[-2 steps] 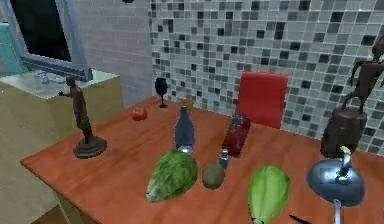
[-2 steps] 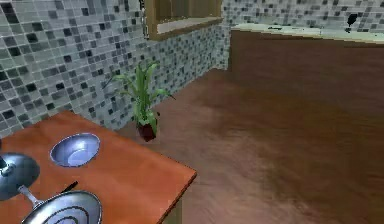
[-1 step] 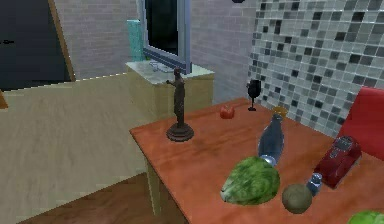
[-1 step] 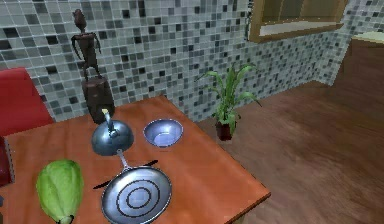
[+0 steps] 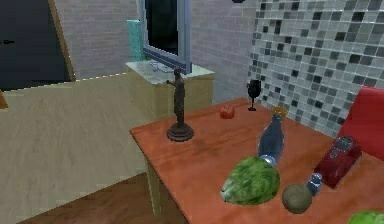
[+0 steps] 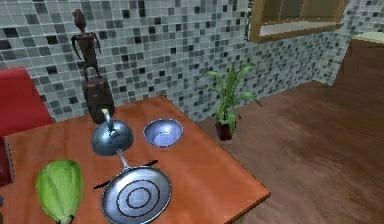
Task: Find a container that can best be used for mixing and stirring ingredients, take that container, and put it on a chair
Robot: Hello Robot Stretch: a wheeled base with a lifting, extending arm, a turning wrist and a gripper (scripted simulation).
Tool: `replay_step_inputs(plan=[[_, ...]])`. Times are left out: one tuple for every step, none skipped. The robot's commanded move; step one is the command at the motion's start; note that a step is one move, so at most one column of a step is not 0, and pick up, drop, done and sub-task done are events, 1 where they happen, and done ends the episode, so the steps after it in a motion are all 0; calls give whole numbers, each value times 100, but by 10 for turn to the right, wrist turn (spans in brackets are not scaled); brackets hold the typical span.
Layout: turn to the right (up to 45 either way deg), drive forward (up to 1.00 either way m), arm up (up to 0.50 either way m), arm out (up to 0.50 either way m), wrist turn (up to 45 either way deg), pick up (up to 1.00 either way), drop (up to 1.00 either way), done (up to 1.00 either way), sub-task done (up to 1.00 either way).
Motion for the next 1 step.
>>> replay_step_inputs(plan=[[0,0,38,0,0,0,0,0,0]])
